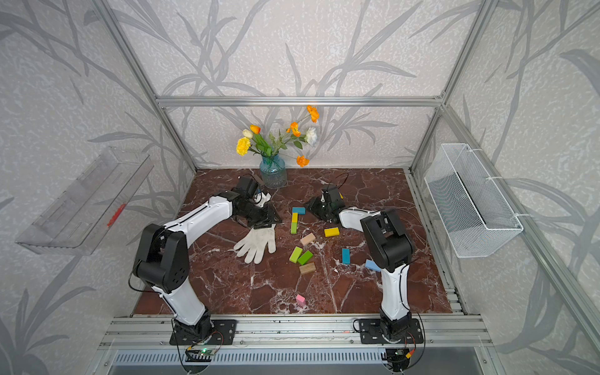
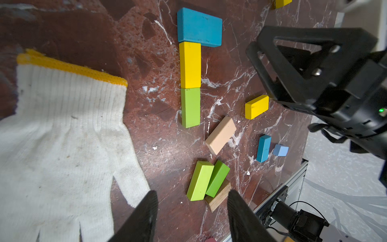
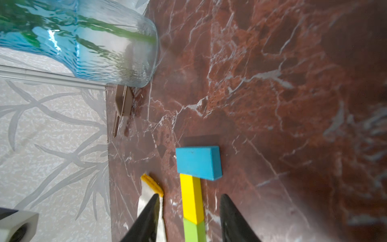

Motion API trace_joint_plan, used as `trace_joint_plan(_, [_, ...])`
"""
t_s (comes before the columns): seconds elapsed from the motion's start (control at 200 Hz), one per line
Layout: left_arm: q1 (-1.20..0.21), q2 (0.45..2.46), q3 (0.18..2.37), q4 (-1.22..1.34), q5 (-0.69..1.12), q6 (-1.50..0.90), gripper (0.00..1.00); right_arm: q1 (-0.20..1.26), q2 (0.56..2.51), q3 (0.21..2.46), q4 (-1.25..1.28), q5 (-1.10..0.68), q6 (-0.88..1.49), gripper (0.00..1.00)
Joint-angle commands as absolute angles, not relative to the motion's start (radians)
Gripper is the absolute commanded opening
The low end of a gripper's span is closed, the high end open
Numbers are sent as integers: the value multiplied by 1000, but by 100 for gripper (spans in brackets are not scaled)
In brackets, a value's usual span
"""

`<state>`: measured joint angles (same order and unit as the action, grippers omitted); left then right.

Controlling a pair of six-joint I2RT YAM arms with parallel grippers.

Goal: Assemble the letter c with building blocks
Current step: Assemble the building block at the center of the board.

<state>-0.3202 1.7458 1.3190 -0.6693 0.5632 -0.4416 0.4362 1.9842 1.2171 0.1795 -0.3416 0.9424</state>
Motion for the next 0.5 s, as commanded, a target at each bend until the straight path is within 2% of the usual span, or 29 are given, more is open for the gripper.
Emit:
trace_joint_plan(0.0, [-330,1699,1320,-747,488,-437,54,446,1903,1296,-94,-329,835,45])
trace_joint_plan(0.32, [-466,1664,1364,-904,283,-419,54,457,1796,1422,-623,-341,655,42])
trace_joint_plan(0.5, [-514,1651,1355,-922,259,-474,53,478,1756,1476,-845,-306,510,43])
